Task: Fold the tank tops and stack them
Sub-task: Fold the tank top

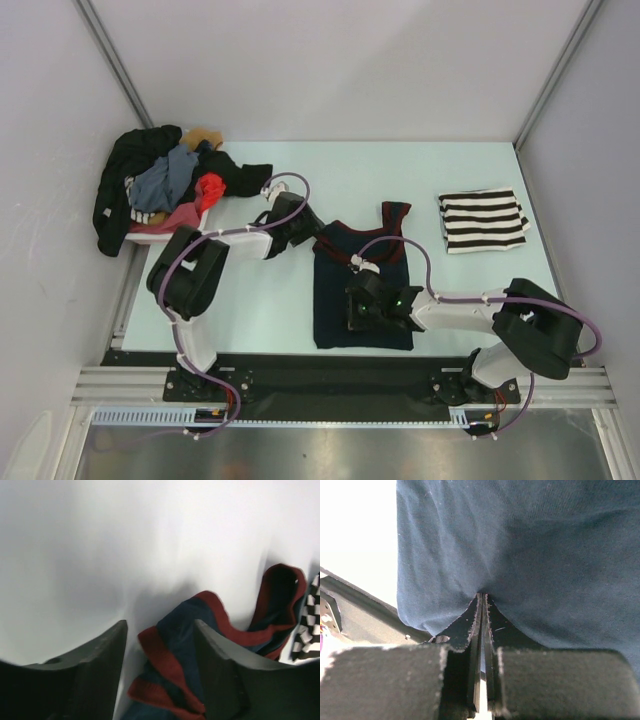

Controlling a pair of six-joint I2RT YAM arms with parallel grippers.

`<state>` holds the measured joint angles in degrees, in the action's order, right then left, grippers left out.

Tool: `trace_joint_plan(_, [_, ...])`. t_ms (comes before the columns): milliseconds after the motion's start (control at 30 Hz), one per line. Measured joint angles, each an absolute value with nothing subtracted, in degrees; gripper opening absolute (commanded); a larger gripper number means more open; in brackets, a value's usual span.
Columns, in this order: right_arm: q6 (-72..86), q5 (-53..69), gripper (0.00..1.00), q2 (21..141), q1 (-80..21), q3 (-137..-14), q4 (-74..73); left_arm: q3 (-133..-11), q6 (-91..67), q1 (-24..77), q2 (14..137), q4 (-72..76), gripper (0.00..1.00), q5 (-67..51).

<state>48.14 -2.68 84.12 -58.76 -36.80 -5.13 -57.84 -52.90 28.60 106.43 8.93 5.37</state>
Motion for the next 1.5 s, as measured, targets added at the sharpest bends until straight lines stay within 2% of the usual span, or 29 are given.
trace_joint_plan(67, [48.3, -2.7, 0.02, 84.2, -58.8, -36.7, -4.8, -59.0, -53.5, 28.5, 107.2, 9.0, 0.68, 5.0])
trace_joint_plan(133, [48.4, -2.6, 0.02, 84.4, -58.8, -36.7, -4.4, -59.2, -54.2, 28.5, 107.5, 9.1, 0.68, 4.5])
trace_joint_plan(300, [48.5, -2.5, 0.02, 84.8, -58.9, -36.7, -3.7, -59.2, -55.8, 28.3, 108.2, 9.8, 0.51, 2.7])
trace_joint_plan(333, [48.5, -2.5, 0.02, 84.8, -58.9, -36.7, -3.7, -59.2, -56.2, 28.2, 108.6, 10.1, 0.42, 2.4])
trace_joint_plan(433, [48.5, -2.5, 0.02, 84.8, -58.9, -36.6, -3.6, -59.0, -57.7, 27.9, 110.0, 11.0, 0.21, 1.3])
trace_joint_plan(467, [48.6, -2.5, 0.02, 84.8, -58.9, -36.6, -3.5, -58.9, -58.1, 27.9, 110.3, 11.4, 0.05, 1.0])
trace_joint_plan(500, [48.7, -2.5, 0.02, 84.8, -58.9, -36.6, -3.5, -58.9, -58.6, 27.8, 110.7, 11.8, 0.00, 0.7])
trace_joint_plan(600, [48.9, -2.5, 0.02, 84.8, -58.9, -36.4, -3.2, -59.0, -56.6, 27.7, 111.0, 12.6, 0.00, 0.3])
trace_joint_plan(833, [49.5, -2.3, 0.01, 85.2, -58.9, -36.0, -1.6, -65.6, -42.0, 29.7, 110.7, 11.1, 0.04, 3.8])
trace_joint_plan(900, [49.5, -2.3, 0.01, 85.4, -58.9, -36.0, -1.0, -67.5, -36.3, 31.7, 110.3, 11.0, 0.21, 5.3])
trace_joint_plan(933, [49.5, -2.3, 0.01, 85.6, -58.9, -35.9, -0.7, -68.4, -33.8, 32.7, 110.2, 10.9, 0.33, 6.1])
trace_joint_plan(967, [49.5, -2.3, 0.01, 85.6, -58.9, -35.9, -0.5, -69.4, -31.2, 33.7, 110.1, 11.0, 0.54, 6.8])
trace_joint_plan(1000, [49.5, -2.3, 0.01, 85.6, -58.9, -35.9, -0.4, -70.5, -29.1, 34.7, 110.1, 11.1, 0.62, 7.6])
trace_joint_plan(1033, [49.5, -2.3, 0.01, 85.6, -58.9, -35.8, -0.3, -71.6, -26.8, 35.8, 110.1, 11.6, 0.75, 8.5])
trace_joint_plan(1133, [49.6, -2.3, 0.01, 85.6, -58.9, -35.7, 0.0, -72.5, -22.5, 38.0, 109.3, 13.6, 0.88, 12.4])
trace_joint_plan(1200, [49.7, -2.2, 0.01, 85.7, -58.9, -35.6, 0.2, -72.3, -20.8, 38.7, 108.7, 14.0, 0.89, 14.7])
trace_joint_plan(1300, [49.9, -2.2, 0.01, 85.7, -58.9, -35.5, 0.4, -72.5, -21.6, 37.6, 108.2, 12.1, 0.84, 15.6])
trace_joint_plan(1500, [50.0, -2.1, 0.00, 85.8, -58.9, -35.5, 0.8, -71.2, -31.6, 28.5, 108.0, 6.5, 0.73, 7.0])
